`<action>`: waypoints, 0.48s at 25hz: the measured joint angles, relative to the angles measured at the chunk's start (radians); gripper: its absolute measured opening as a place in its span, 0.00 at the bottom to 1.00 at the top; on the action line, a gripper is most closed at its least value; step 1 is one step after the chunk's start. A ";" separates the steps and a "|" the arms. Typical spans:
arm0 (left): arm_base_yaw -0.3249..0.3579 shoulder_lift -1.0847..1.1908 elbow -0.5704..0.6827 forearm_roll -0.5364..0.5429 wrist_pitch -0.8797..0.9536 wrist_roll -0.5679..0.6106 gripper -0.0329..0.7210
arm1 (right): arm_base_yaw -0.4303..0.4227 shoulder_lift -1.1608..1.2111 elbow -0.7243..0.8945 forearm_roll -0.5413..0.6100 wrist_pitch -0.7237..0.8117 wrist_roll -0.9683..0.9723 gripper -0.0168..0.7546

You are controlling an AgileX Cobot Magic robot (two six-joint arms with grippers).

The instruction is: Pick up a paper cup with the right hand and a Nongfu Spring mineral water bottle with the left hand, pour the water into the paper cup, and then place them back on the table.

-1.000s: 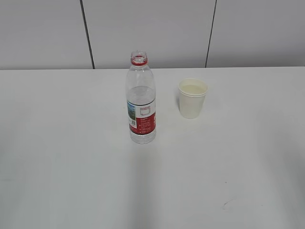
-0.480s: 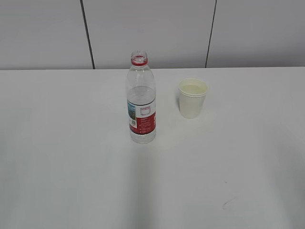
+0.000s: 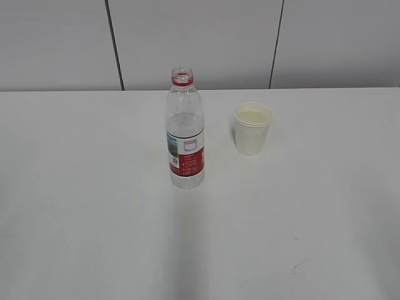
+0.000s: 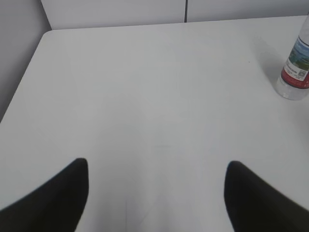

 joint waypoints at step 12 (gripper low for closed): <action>0.000 0.000 0.000 0.001 0.000 0.000 0.73 | 0.000 -0.246 0.000 0.000 0.014 0.000 0.78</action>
